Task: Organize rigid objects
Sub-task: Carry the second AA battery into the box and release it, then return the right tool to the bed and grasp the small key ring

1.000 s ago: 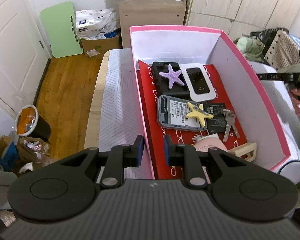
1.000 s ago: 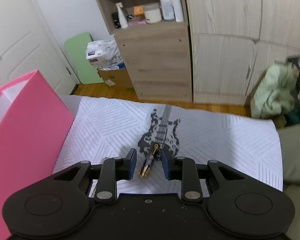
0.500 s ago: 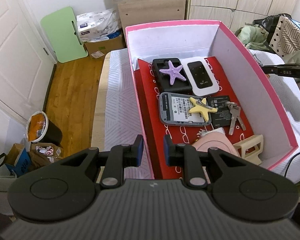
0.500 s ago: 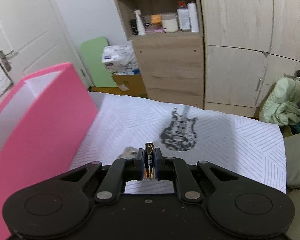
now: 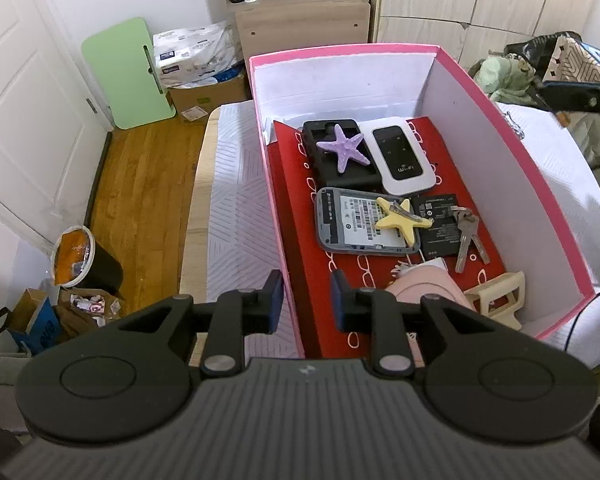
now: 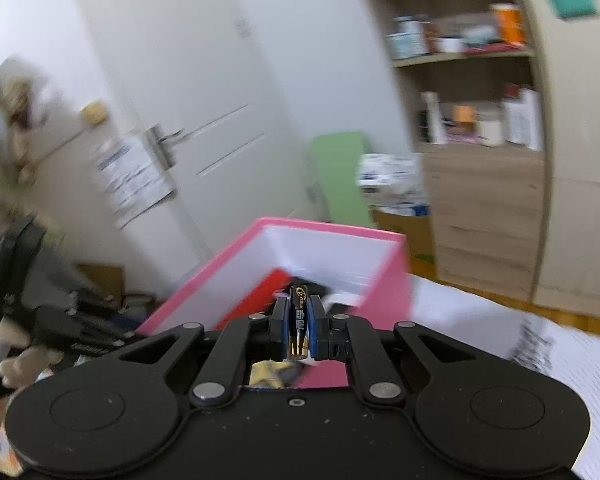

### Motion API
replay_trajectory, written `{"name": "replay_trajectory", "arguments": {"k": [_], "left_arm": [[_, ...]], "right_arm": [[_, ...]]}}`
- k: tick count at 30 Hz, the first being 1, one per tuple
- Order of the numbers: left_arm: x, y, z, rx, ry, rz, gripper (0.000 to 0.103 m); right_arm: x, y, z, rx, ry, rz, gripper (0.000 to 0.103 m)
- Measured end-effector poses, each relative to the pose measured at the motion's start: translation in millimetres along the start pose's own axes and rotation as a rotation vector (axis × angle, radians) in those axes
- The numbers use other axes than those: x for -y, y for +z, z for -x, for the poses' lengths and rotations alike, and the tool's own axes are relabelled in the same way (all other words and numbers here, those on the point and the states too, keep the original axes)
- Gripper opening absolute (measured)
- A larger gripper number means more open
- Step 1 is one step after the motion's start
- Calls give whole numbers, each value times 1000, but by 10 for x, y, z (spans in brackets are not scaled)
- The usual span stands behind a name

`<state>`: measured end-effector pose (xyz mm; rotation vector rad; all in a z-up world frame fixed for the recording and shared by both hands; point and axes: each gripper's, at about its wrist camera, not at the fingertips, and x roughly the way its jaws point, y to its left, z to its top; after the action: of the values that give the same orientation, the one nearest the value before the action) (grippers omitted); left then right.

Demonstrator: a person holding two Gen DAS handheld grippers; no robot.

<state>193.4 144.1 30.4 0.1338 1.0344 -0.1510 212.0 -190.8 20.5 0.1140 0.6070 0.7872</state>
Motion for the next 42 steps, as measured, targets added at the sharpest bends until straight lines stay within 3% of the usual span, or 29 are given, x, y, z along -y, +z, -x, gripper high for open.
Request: {"name": "replay_trajectory", "arguments": {"k": [4, 11, 13, 15, 20, 23, 26, 31, 37, 42], "left_arm": [[-7, -8, 3, 9, -1, 9, 23], [-41, -33, 8, 21, -2, 14, 19], [-54, -34, 20, 32, 3, 12, 14], [-62, -31, 29, 45, 17, 12, 11], [-78, -18, 22, 54, 10, 17, 11], [-83, -21, 13, 55, 11, 20, 11], [-90, -24, 16, 56, 8, 25, 11], [-70, -27, 3, 61, 25, 8, 10], [-89, 6, -29, 47, 13, 19, 10], [-96, 6, -32, 51, 11, 26, 10]], "right_arm": [[-190, 66, -406, -75, -63, 107, 12], [-274, 53, -947, -156, -293, 285, 13], [-224, 71, -938, -148, -293, 237, 18], [-154, 94, -819, -117, -276, 157, 37], [-33, 82, -341, -9, -259, 62, 37], [127, -9, -150, 0, -265, 2, 38], [375, -173, -61, -24, -325, -56, 38], [738, -465, -90, -74, -356, -154, 38], [938, -660, -450, -161, -379, -121, 41], [936, -717, -665, -160, -408, -75, 48]]}}
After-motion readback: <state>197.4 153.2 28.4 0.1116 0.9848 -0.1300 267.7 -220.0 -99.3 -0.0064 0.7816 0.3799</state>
